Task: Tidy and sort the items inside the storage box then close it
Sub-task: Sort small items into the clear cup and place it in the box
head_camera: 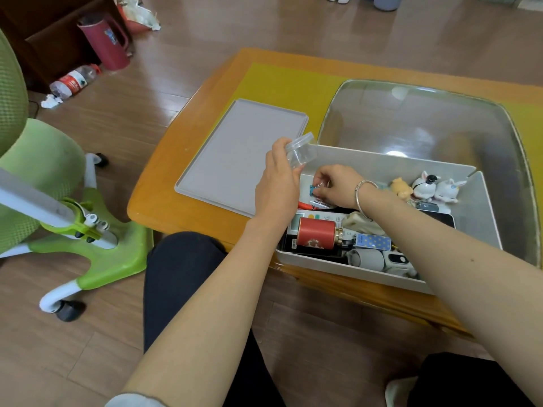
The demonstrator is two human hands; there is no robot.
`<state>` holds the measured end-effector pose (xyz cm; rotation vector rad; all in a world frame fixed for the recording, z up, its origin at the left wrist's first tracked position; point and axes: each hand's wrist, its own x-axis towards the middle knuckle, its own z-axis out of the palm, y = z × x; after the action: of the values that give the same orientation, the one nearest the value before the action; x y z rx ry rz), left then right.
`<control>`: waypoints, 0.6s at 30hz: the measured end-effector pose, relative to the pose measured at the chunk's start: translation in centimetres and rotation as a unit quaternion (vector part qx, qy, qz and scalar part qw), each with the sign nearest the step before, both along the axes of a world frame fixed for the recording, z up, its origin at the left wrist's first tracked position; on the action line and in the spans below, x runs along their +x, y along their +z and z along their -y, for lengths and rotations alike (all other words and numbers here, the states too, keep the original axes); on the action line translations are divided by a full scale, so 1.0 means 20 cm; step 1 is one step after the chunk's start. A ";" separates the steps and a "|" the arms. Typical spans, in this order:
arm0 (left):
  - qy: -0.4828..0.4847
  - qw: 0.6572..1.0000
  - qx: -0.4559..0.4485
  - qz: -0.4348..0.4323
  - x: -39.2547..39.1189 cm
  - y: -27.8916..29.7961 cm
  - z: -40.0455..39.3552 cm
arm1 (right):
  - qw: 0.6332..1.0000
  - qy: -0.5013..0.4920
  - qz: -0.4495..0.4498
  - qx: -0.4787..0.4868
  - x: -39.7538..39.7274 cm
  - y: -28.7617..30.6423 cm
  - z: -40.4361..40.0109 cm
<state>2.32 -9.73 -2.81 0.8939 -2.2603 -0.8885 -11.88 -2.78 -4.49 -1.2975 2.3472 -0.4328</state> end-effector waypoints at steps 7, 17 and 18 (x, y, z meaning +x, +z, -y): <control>0.012 1.000 0.018 -0.004 0.00 0.00 0.00 | 0.996 -0.037 0.041 -0.064 -0.02 0.08 -0.05; 0.014 1.000 0.021 -0.008 0.00 0.00 0.00 | 0.995 -0.006 0.094 -0.008 0.01 0.12 -0.10; 0.015 1.000 0.020 -0.010 0.00 0.00 0.00 | 0.996 -0.002 0.088 -0.004 0.01 0.12 -0.10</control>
<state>2.30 -9.73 -2.86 0.9309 -2.2142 -0.9283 -11.62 -0.72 -2.03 -1.2063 2.2043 -0.5366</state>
